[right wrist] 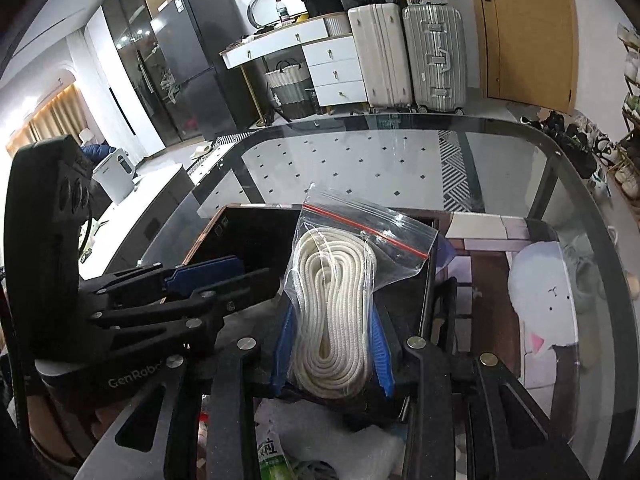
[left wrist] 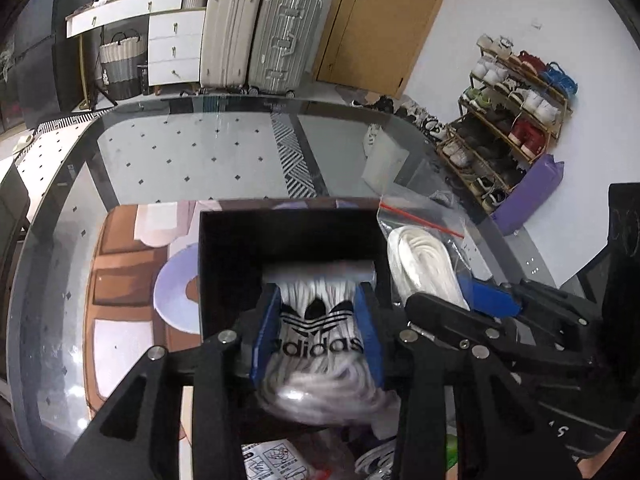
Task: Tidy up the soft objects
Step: 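Carry both bags over the black box and open both tools to drop them, then grasp the red-edged snack packet with the left tool while the right tool grasps a green sachet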
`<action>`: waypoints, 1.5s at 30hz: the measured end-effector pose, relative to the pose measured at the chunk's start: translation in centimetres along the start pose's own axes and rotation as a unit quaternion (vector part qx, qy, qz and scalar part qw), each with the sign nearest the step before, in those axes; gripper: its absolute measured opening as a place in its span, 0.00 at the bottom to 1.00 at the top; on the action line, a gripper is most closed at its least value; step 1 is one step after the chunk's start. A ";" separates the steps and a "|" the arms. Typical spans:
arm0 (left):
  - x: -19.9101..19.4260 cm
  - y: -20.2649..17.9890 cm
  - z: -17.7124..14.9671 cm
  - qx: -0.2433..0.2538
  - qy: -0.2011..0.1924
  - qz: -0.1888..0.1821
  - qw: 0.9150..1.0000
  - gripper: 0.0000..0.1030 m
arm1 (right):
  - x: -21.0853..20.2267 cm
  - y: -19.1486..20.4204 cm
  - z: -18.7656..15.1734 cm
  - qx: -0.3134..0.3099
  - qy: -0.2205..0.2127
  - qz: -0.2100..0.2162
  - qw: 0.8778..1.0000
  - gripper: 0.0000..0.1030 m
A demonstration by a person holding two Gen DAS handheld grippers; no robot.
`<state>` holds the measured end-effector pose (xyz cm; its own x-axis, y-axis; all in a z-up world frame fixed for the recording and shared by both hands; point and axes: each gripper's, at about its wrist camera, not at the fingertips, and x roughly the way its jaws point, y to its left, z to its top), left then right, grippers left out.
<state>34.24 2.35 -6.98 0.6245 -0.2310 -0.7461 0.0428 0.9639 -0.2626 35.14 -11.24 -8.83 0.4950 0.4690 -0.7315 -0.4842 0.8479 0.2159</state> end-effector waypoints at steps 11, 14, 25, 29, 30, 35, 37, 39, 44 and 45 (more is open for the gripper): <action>0.2 -0.9 0.1 0.033 0.034 0.029 0.998 0.45 | -0.1 0.0 -0.4 -0.019 0.007 0.013 1.000 0.35; 0.1 -1.0 0.0 0.041 0.037 0.024 0.998 0.45 | -0.2 0.0 -0.6 -0.026 0.009 0.022 0.999 0.40; -3.9 -0.2 -0.2 0.045 -0.009 0.019 0.999 0.64 | -4.3 -0.1 -0.1 -0.021 -0.025 0.021 0.999 0.66; -5.8 -0.1 -1.9 0.081 -0.016 0.018 0.996 0.68 | -6.0 1.0 -1.5 -0.039 -0.010 0.023 0.999 0.66; -6.0 0.1 -2.5 0.084 -0.007 0.019 0.996 0.68 | -6.1 1.2 -2.0 -0.043 -0.004 0.020 0.999 0.66; -5.7 1.4 -4.5 0.045 0.028 0.014 0.998 0.68 | -6.3 2.3 -5.2 -0.032 0.034 0.037 0.998 0.66; -5.5 1.6 -5.6 0.034 0.035 0.023 0.999 0.68 | -6.2 2.6 -6.1 -0.018 0.048 0.048 0.998 0.66; -5.6 1.8 -6.3 0.028 0.039 0.029 0.998 0.68 | -6.6 2.5 -6.9 -0.001 0.048 0.044 0.998 0.66; -6.5 1.6 -7.9 0.021 0.040 0.035 0.998 0.68 | -7.5 2.4 -8.5 0.045 0.040 0.041 0.997 0.66; -6.7 1.6 -8.2 0.022 0.039 0.037 0.998 0.68 | -7.4 2.3 -8.9 0.058 0.043 0.041 0.997 0.66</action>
<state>23.76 4.33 -7.45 0.5644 -0.1670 -0.8084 0.0334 0.9831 -0.1798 23.89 -14.96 -8.67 0.3906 0.5195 -0.7600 -0.4310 0.8327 0.3477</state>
